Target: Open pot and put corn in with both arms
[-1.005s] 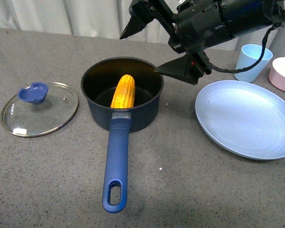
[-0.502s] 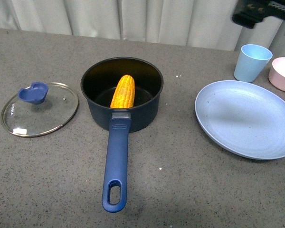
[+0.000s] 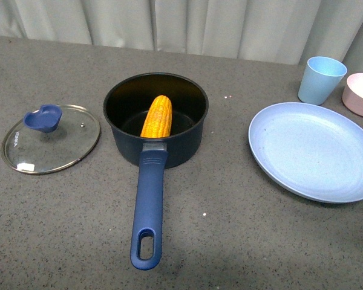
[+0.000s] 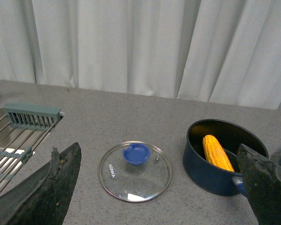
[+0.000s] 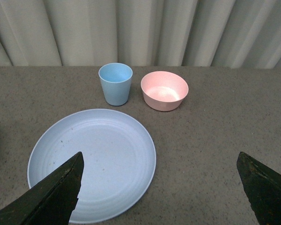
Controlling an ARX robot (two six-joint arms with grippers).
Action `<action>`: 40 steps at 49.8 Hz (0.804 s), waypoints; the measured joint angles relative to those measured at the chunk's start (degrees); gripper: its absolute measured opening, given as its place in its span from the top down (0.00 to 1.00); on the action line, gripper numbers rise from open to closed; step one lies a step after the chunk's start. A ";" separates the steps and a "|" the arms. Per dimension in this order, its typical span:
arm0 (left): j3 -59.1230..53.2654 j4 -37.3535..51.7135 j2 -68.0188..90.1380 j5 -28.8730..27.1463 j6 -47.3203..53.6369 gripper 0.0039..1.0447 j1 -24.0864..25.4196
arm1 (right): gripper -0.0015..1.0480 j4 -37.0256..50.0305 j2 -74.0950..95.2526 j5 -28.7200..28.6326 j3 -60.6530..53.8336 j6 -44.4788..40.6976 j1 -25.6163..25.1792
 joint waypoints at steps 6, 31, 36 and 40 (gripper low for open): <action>0.00 0.00 0.00 0.02 0.00 0.06 0.00 | 0.09 -8.57 -9.79 0.98 -1.99 0.00 -0.70; 0.00 0.00 0.00 0.02 0.02 0.06 0.00 | 0.25 -1.20 -23.08 -15.78 -10.84 -2.51 -7.30; 0.00 0.00 -0.02 0.04 0.02 0.06 0.00 | 0.40 1.60 -26.47 -23.61 -10.86 -3.08 -12.11; 0.00 0.00 -0.02 -0.02 0.00 0.06 0.00 | 0.57 -0.66 -29.07 -24.52 -10.91 -3.32 -12.85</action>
